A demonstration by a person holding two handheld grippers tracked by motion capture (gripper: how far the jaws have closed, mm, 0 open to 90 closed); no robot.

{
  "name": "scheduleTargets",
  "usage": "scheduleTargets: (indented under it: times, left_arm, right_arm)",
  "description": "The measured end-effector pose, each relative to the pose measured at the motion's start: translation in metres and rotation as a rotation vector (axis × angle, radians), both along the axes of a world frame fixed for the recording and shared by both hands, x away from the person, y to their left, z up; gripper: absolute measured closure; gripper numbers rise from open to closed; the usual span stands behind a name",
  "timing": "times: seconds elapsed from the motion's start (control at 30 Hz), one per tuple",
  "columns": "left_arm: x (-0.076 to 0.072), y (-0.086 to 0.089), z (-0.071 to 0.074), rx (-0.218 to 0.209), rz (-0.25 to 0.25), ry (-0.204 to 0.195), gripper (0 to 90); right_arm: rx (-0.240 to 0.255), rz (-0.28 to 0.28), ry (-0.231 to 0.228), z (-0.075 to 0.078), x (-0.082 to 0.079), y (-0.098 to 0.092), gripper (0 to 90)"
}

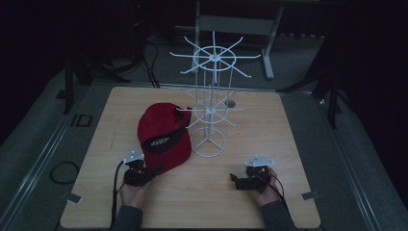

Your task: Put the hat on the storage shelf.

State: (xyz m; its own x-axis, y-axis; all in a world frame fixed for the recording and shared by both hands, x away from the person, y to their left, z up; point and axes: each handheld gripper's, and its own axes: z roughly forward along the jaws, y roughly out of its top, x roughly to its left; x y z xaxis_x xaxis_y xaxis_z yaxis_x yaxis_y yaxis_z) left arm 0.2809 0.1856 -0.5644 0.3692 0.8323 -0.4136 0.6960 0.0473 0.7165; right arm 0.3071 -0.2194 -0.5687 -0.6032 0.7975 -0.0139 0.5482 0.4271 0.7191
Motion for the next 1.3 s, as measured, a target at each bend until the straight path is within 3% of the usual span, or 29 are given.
scheduleTargets:
  times: [0.27, 0.4, 0.9, 1.3]
  left_arm:
    - [-0.001, -0.003, 0.003, 0.046, 0.007, -0.056, 86.4]
    - [-0.001, -0.003, 0.005, 0.046, 0.017, -0.064, 86.5]
    - [0.000, 0.009, 0.031, 0.044, 0.088, -0.230, 86.6]
    - [0.004, 0.023, 0.043, 0.035, 0.169, -0.245, 86.5]
  right_arm:
    - [0.001, 0.003, 0.000, 0.000, 0.000, 0.000, 13.0]
    - [0.001, 0.003, 0.000, 0.000, 0.000, 0.000, 13.0]
    - [0.001, 0.005, -0.002, 0.000, 0.000, 0.000, 13.0]
    - [0.001, 0.006, -0.002, 0.000, 0.000, 0.000, 13.0]
